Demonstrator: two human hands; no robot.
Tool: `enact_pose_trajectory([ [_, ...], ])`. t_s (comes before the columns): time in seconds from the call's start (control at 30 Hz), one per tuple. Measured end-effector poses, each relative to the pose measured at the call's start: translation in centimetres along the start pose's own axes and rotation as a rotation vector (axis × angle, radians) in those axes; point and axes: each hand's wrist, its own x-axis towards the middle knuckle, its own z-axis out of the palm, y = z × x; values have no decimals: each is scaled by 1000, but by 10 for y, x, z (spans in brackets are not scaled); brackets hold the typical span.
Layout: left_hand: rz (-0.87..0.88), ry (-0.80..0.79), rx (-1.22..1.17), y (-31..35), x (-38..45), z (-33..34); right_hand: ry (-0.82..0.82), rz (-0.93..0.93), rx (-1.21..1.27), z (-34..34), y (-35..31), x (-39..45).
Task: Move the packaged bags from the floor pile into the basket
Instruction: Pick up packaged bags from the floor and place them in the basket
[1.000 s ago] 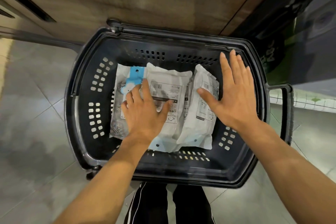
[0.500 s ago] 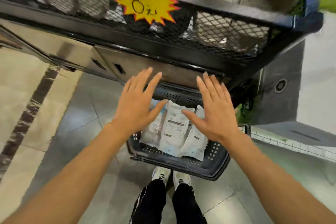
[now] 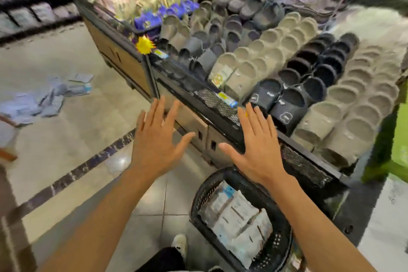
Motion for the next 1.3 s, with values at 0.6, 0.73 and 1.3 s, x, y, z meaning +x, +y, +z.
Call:
enact_pose_trajectory([
  [0.6,-517,166,38,-311,-7,-102,-130,-324,136,86,-276,223],
  [0.73,-591,148,48,-376,10,-121,-149,-378,157,108,-341,272],
  [1.3,-766,136,138,-692,177,-122,-258,-522,224,301,-555,581],
])
